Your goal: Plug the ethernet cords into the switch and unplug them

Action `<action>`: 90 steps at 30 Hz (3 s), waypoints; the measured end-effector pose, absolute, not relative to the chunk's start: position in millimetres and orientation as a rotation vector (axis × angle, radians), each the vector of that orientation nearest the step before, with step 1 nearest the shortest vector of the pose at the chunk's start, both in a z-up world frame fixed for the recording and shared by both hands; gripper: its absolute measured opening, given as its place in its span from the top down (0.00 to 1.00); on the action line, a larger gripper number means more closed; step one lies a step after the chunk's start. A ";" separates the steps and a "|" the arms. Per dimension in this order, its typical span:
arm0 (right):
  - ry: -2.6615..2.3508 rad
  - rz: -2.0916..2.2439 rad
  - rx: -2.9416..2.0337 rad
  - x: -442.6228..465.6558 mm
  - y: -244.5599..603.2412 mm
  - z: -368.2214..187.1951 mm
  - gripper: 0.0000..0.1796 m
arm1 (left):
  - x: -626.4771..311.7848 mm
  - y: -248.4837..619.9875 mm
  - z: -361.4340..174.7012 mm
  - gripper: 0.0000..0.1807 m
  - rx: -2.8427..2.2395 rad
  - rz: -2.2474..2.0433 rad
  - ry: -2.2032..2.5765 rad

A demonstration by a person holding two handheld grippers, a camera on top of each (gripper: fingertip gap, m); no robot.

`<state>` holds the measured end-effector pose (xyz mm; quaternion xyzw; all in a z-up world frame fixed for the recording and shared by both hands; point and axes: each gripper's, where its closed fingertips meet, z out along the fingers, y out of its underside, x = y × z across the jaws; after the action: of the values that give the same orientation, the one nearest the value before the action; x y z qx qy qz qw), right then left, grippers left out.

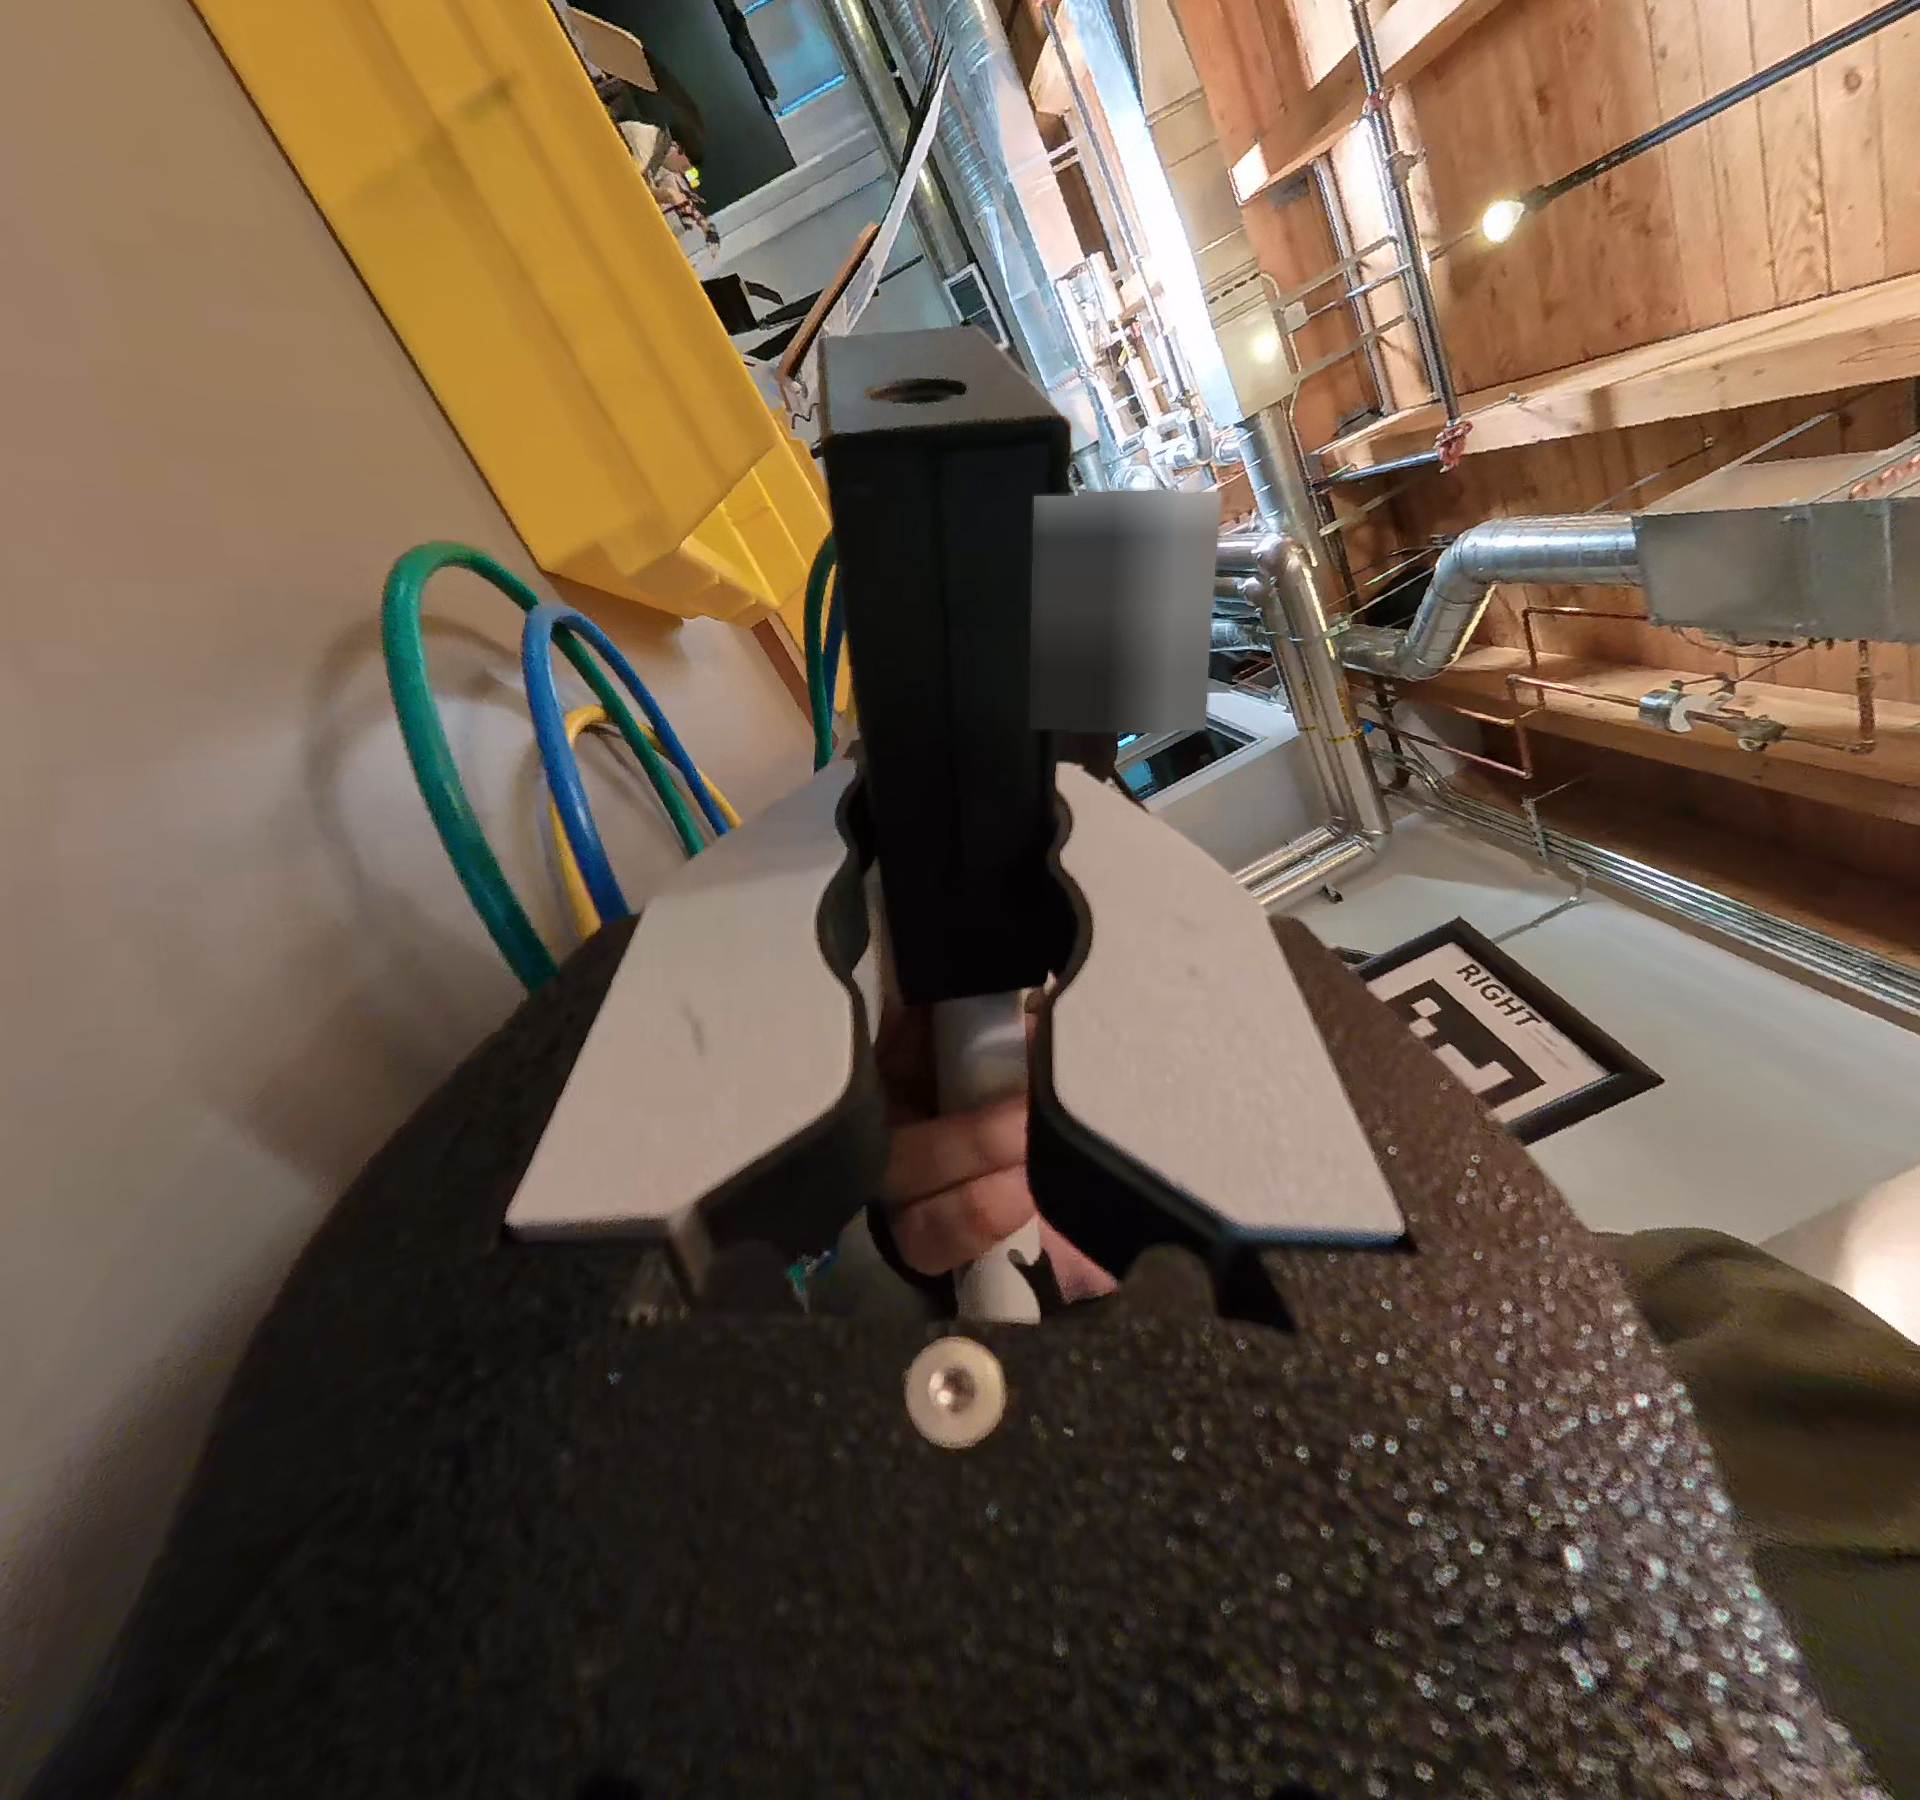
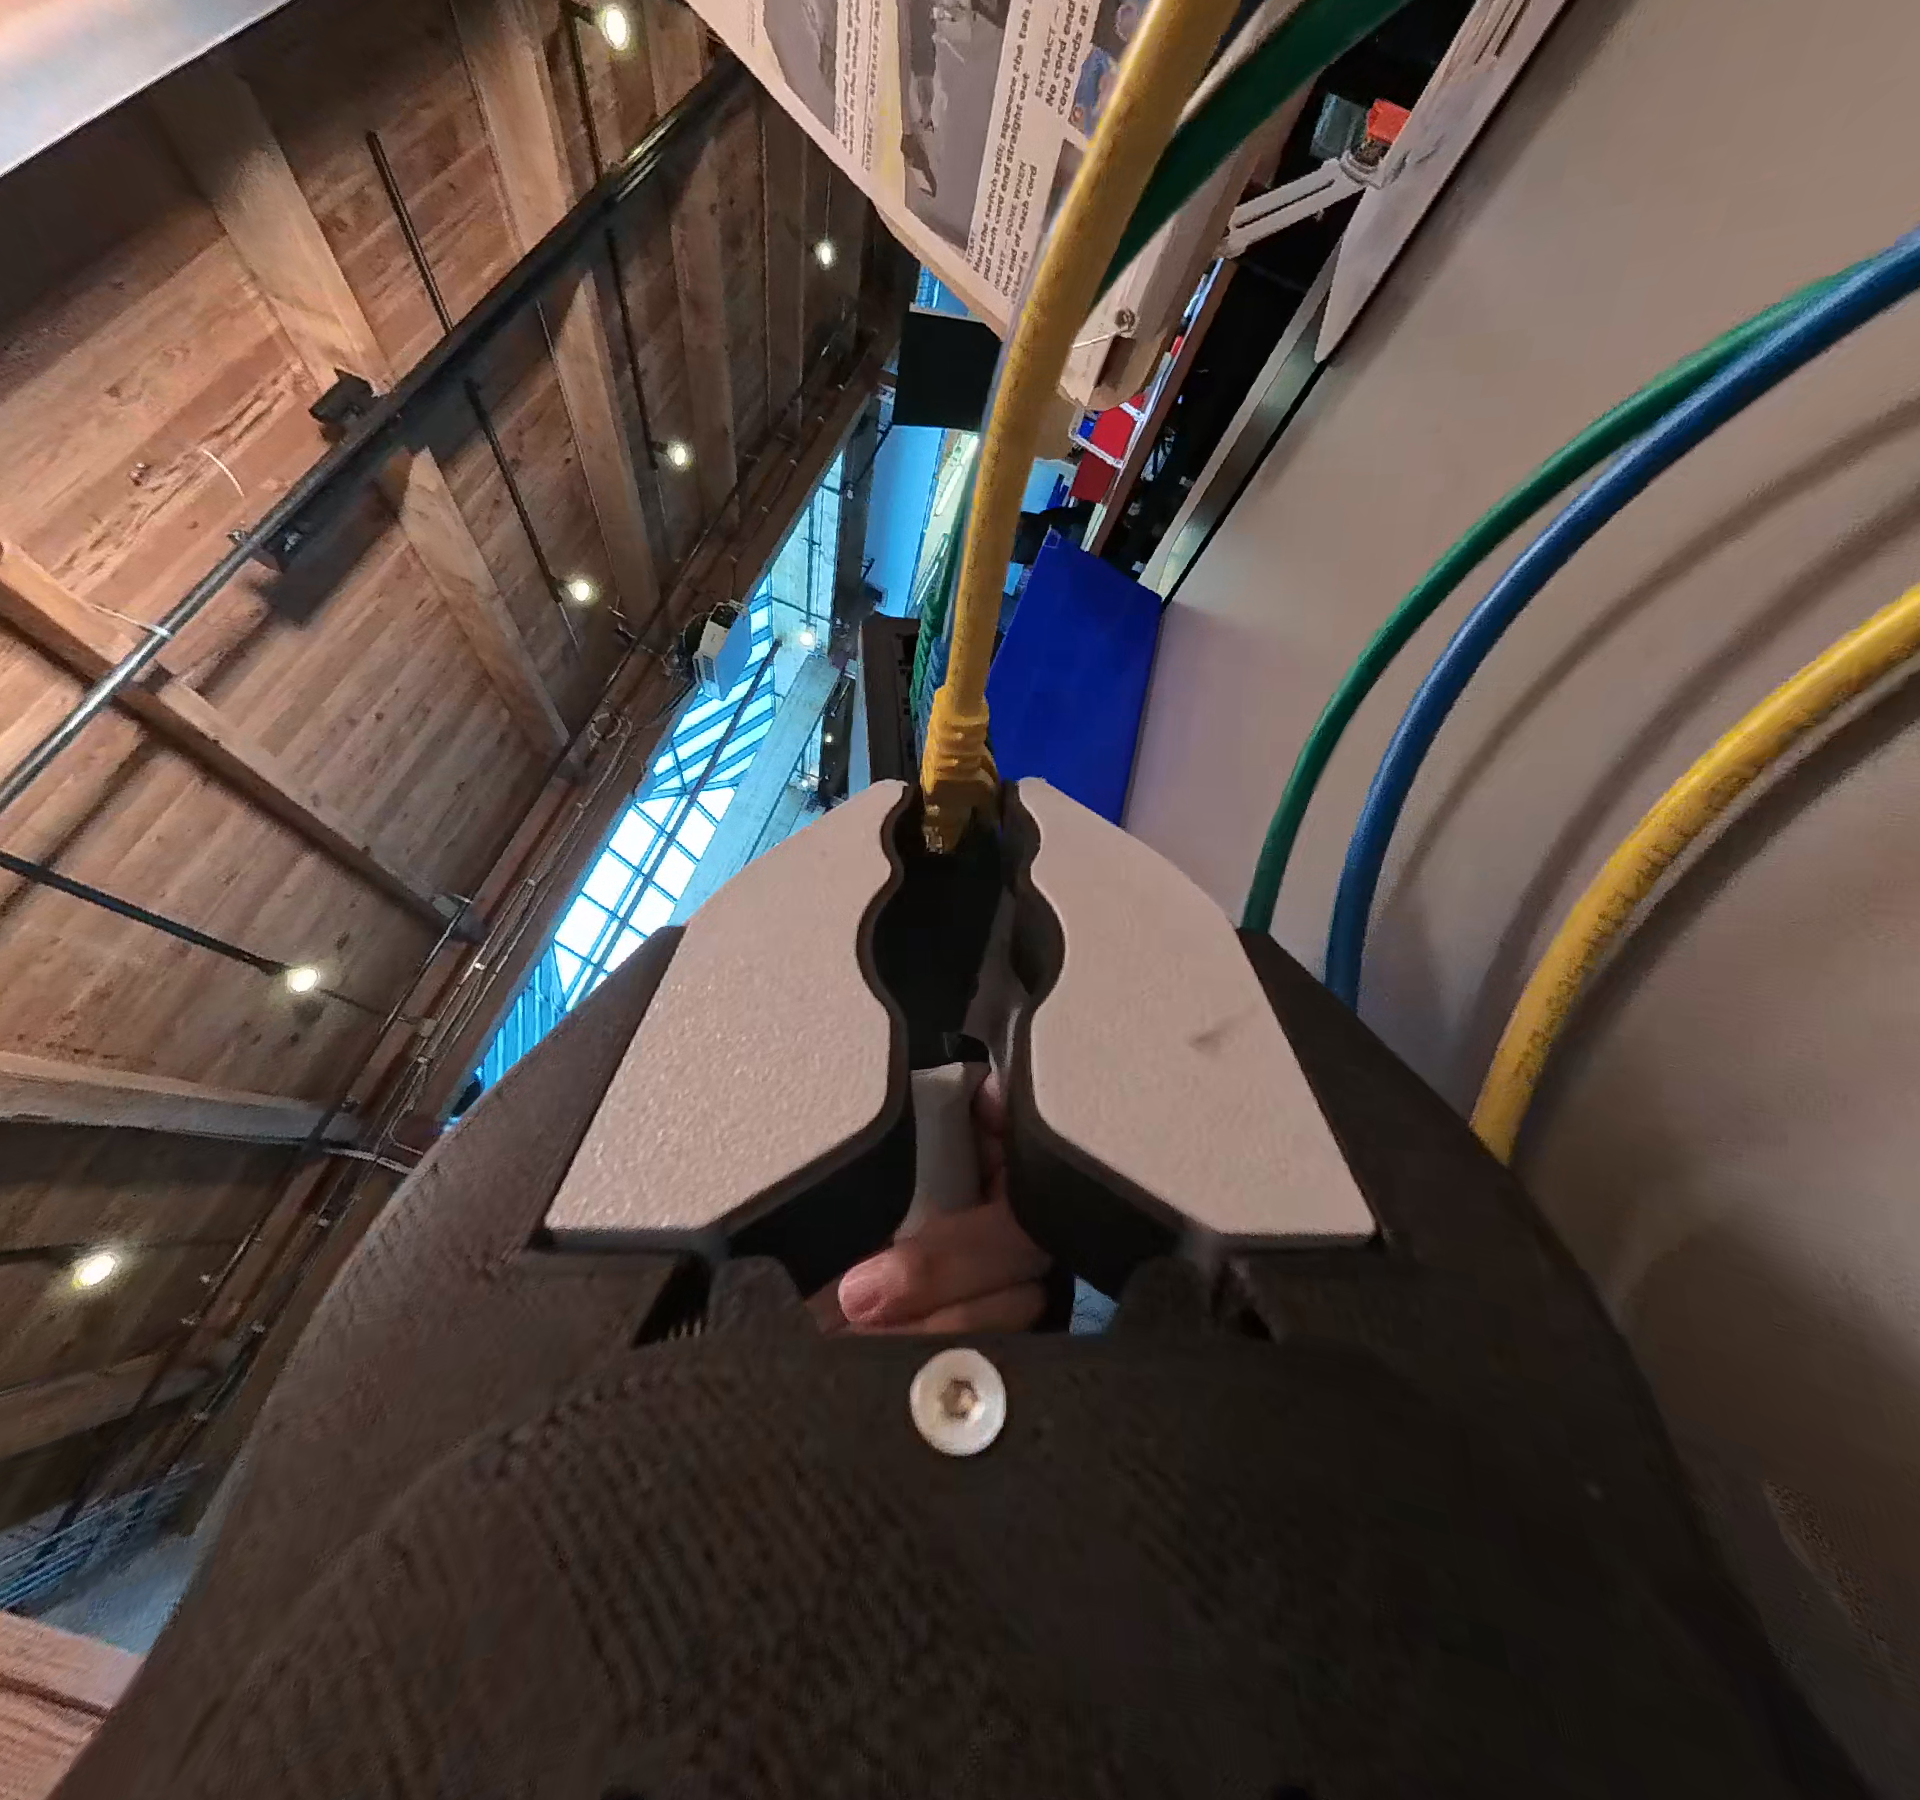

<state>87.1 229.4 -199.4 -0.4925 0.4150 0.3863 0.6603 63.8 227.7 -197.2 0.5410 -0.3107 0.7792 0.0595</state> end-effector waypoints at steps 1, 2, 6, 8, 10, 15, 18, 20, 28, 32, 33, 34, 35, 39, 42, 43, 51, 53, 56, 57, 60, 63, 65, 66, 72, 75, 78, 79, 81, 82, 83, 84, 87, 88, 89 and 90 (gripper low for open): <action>0.952 0.892 -1.109 86.9 229.8 -200.1 0.92 | 63.8 228.0 -197.5 0.84 1.648 2.367 -0.952; 0.961 0.913 -1.102 86.5 230.4 -200.0 0.92 | 63.9 228.7 -197.4 0.84 1.657 2.380 -0.958; 0.994 0.918 -1.079 86.4 230.9 -197.7 0.92 | 64.7 229.3 -194.8 0.84 1.671 2.432 -0.955; 1.010 0.945 -1.045 85.9 230.8 -196.4 0.92 | 64.8 229.3 -193.5 0.85 1.666 2.451 -0.943; 1.004 0.957 -1.039 85.8 230.8 -197.3 0.92 | 65.2 229.4 -194.1 0.85 1.671 2.452 -0.933; 1.009 0.939 -1.023 87.5 229.3 -199.0 0.92 | 67.1 228.0 -196.0 0.85 1.667 2.446 -0.908; 1.016 0.974 -1.005 87.4 231.0 -201.3 0.92 | 68.1 228.2 -198.1 0.85 1.680 2.441 -0.905; 1.000 0.959 -1.018 87.4 231.1 -202.6 0.92 | 68.1 228.4 -199.3 0.85 1.686 2.428 -0.906; 1.013 0.929 -1.048 88.4 231.7 -201.6 0.92 | 68.4 228.8 -199.0 0.85 1.696 2.466 -0.939; 0.995 0.943 -1.038 87.1 232.9 -199.6 0.92 | 67.9 230.3 -197.3 0.85 1.703 2.485 -0.939; 0.990 0.942 -1.036 87.2 232.8 -200.9 0.92 | 68.3 230.2 -198.1 0.85 1.715 2.483 -0.944; 0.989 0.942 -1.038 87.7 232.8 -202.0 0.92 | 68.8 230.2 -199.1 0.85 1.727 2.482 -0.943; 0.978 0.941 -1.040 88.0 233.0 -202.2 0.92 | 69.4 230.4 -199.5 0.85 1.731 2.488 -0.930; 0.953 0.929 -1.045 88.1 233.9 -204.3 0.93 | 70.4 232.1 -202.0 0.85 1.739 2.508 -0.912; 0.941 0.935 -1.026 85.7 234.2 -201.4 0.93 | 69.3 234.4 -198.8 0.85 1.741 2.544 -0.959; 0.922 0.928 -1.038 84.9 234.5 -200.5 0.94 | 68.9 235.4 -197.6 0.85 1.756 2.557 -0.992; 0.715 0.754 -1.214 85.8 235.7 -189.6 0.95 | 65.7 243.1 -187.1 0.85 1.741 2.627 -1.003; 0.759 0.829 -1.123 99.1 228.8 -186.0 0.95 | 63.9 253.4 -189.2 0.85 1.759 2.649 -0.936; 0.710 0.800 -1.184 97.9 228.6 -185.5 0.95 | 62.1 256.4 -187.6 0.85 1.788 2.659 -1.021; 0.663 0.746 -1.228 94.9 228.0 -182.5 0.95 | 61.4 257.0 -181.2 0.85 1.782 2.687 -1.019; 0.550 0.672 -1.319 91.7 220.8 -168.0 0.95 | 56.9 267.0 -172.0 0.85 1.853 2.725 -1.056; 0.373 0.538 -1.474 90.0 210.1 -150.1 0.95 | 47.0 292.9 -165.2 0.85 1.921 2.775 -0.975; 0.248 0.508 -1.558 86.8 202.8 -133.1 0.95 | 39.0 312.1 -161.7 0.85 1.961 2.815 -0.898; 0.198 0.474 -1.586 88.2 199.0 -123.0 0.95 | 35.6 319.9 -161.3 0.85 1.987 2.824 -0.880; -0.095 0.255 -1.791 111.0 178.2 -78.1 0.95 | 21.7 342.5 -155.8 0.85 2.033 2.845 -0.844; -0.159 0.183 -1.885 139.5 171.4 -60.7 0.95 | 19.0 345.8 -154.7 0.85 2.042 2.844 -0.855; -0.201 0.128 -1.992 172.1 166.8 -47.7 0.96 | 19.5 344.3 -156.7 0.85 2.040 2.823 -0.879; -0.208 0.110 -2.012 182.5 166.5 -41.5 0.95 | 20.2 343.9 -157.9 0.85 2.049 2.819 -0.882; -0.246 0.064 -2.085 201.8 164.7 -33.1 0.95 | 21.8 341.5 -160.2 0.85 2.042 2.805 -0.885; -0.250 0.021 -2.100 212.9 164.9 -26.2 0.95 | 22.6 340.4 -161.1 0.85 2.039 2.798 -0.883; -0.267 -0.003 -2.123 221.1 164.3 -20.0 0.95 | 23.1 339.8 -161.8 0.85 2.038 2.796 -0.883; -0.274 -0.035 -2.143 230.7 163.7 -13.4 0.95 | 23.6 339.0 -162.2 0.85 2.036 2.793 -0.888; -0.272 -0.113 -2.165 261.3 164.8 9.7 0.95 | 24.9 336.4 -163.0 0.85 2.028 2.782 -0.916; -0.262 -0.165 -2.163 275.3 165.8 17.9 0.95 | 25.4 335.9 -163.3 0.85 2.028 2.780 -0.922; -0.261 -0.186 -2.176 286.2 166.3 23.2 0.95 | 25.9 335.0 -164.0 0.85 2.025 2.776 -0.927; -0.251 -0.203 -2.177 297.1 167.7 27.9 0.95 | 26.7 334.0 -165.1 0.85 2.020 2.769 -0.933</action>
<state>297.1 167.7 27.9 -0.8817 -0.1017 -0.0822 0.4533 26.7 334.0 -165.1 0.5568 -0.2572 0.7630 -0.2039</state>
